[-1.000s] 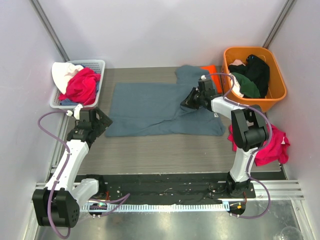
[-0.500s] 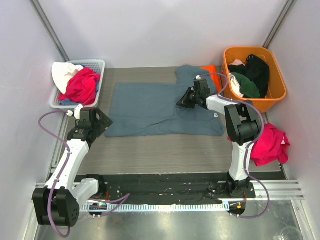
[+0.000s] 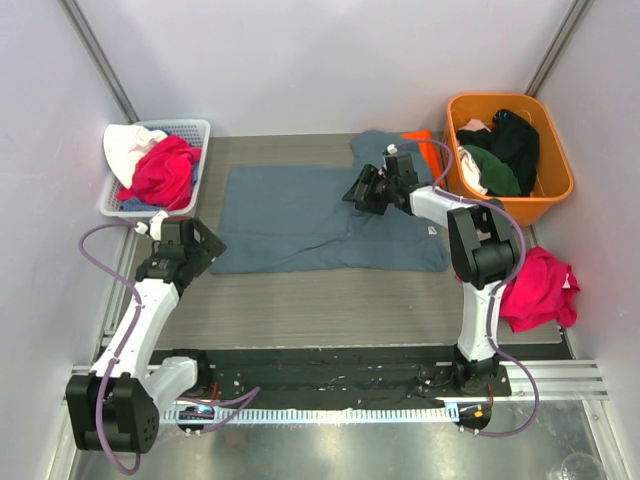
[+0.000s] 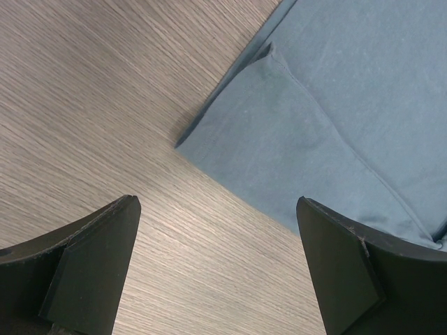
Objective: Fold and stack the t-shirts
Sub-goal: Fold the tshirt
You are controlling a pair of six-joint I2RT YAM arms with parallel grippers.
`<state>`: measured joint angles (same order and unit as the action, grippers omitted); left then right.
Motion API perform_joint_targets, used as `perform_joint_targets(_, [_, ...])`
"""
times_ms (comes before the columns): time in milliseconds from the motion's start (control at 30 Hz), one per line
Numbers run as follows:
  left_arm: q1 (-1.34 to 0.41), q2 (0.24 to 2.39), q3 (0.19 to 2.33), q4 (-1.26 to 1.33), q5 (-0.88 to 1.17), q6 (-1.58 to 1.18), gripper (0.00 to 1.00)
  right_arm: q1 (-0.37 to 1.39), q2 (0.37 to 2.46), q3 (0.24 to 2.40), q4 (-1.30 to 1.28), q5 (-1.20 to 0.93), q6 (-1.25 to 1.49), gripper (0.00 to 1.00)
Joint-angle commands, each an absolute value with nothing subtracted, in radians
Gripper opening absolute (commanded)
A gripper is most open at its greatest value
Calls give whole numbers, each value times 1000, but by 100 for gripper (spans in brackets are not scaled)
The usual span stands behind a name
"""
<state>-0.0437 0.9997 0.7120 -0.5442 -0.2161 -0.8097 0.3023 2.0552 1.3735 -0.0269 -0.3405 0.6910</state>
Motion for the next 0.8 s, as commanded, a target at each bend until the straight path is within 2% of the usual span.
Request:
perform_joint_targets(0, [-43,994,726,-531,-216,-782,100,304,1936,1414,14,-342,615,68])
perform_joint_targets(100, [-43,1003,730,-500,-193,-750,100,299,1873,1404,-69,-304,589,68])
perform_joint_targets(267, [-43,1103,732,-430,-138,-733,99,291,1726,1350,-282,-98,508,69])
perform_joint_targets(467, [-46,1242,762,-402,-115,-738,95,288,1543,1183,-445,101,497,70])
perform_joint_targets(600, [-46,1301,769,-403,-147,-739,90,282,1412,1057,-477,130,496,70])
perform_joint_targets(767, [-46,1341,781,-385,-178,-745,87,273,1347,999,-506,130,492,70])
